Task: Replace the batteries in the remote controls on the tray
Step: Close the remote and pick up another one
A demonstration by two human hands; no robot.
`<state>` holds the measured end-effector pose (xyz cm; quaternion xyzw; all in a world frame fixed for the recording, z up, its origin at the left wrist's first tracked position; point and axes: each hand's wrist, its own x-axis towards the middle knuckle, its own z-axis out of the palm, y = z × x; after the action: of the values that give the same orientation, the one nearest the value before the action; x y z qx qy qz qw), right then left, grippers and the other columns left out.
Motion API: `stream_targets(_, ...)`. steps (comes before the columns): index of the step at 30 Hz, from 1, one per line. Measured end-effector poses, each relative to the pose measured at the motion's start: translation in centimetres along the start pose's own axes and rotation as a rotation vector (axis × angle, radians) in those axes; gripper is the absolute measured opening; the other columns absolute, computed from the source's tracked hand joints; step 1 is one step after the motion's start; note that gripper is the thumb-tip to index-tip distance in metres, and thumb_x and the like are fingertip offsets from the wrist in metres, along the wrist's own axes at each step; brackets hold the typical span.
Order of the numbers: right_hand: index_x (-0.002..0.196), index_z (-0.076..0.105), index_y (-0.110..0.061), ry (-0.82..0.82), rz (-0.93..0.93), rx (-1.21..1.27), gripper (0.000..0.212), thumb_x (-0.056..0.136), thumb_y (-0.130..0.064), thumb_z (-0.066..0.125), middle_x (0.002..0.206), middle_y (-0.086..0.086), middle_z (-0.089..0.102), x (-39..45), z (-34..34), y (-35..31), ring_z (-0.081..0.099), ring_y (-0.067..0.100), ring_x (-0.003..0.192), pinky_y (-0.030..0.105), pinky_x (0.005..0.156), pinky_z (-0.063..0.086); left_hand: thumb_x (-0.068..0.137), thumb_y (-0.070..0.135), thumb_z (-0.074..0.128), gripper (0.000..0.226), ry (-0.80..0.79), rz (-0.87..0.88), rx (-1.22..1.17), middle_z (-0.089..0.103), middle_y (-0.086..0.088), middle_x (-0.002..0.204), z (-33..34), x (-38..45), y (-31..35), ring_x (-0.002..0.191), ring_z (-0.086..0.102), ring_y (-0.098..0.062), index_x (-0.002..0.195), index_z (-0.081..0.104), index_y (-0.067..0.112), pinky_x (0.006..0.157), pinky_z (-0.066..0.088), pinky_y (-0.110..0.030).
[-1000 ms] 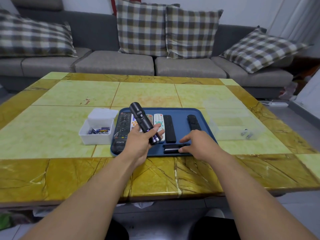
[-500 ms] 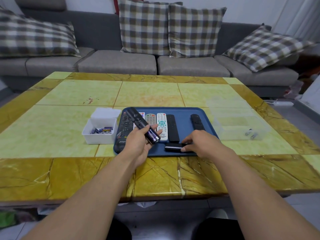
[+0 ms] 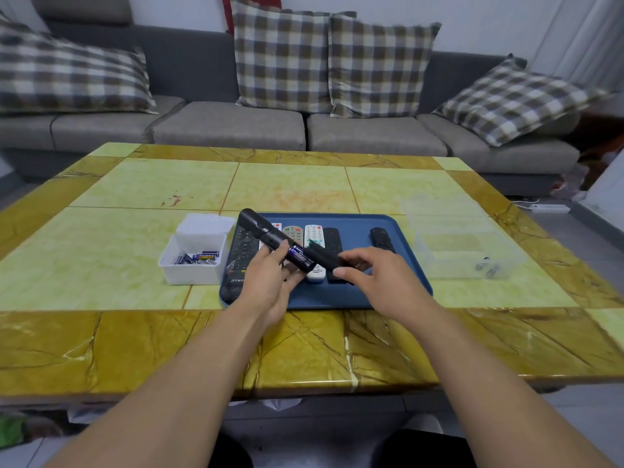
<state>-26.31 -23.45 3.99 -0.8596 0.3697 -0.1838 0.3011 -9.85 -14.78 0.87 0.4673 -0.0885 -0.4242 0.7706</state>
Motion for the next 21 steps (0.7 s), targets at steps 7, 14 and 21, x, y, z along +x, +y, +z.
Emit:
stream_targets(7, 0.121, 0.066, -0.038, 0.212, -0.017, -0.232, 0.04, 0.087, -0.059, 0.063, 0.1, -0.015, 0.061, -0.7, 2.6, -2.5, 0.055, 0.006, 0.098, 0.031, 0.073, 0.05, 0.1, 0.026, 0.058, 0.019, -0.149, -0.036, 0.004, 0.074, -0.009, 0.093, 1.5, -1.1, -0.8, 0.081, 0.074, -0.021, 0.107, 0.067, 0.01, 0.074, 0.059, -0.034)
stream_targets(14, 0.1, 0.07, -0.034, 0.241, 0.106, 0.109, 0.03, 0.08, -0.056, 0.073, 0.089, -0.015, 0.066, -0.8, 2.6, -2.4, 0.06, 0.001, 0.08, 0.024, 0.069, 0.05, 0.101, 0.01, 0.054, 0.015, -0.191, 0.022, 0.091, 0.078, -0.004, 0.099, 1.4, -1.3, -0.7, 0.094, 0.074, -0.018, 0.104, 0.069, 0.011, 0.084, 0.058, -0.032)
stream_targets(21, 0.115, 0.071, -0.009, -0.161, 0.349, 0.903, 0.021, 0.096, -0.015, 0.065, 0.106, 0.009, 0.071, -1.2, 2.1, -2.1, 0.068, 0.022, 0.089, 0.03, 0.076, 0.061, 0.098, 0.005, 0.059, 0.037, -0.192, 0.074, 0.108, 0.072, -0.013, 0.121, 0.9, -0.8, -0.4, 0.118, 0.066, -0.032, 0.133, 0.051, 0.01, 0.103, 0.051, -0.05)
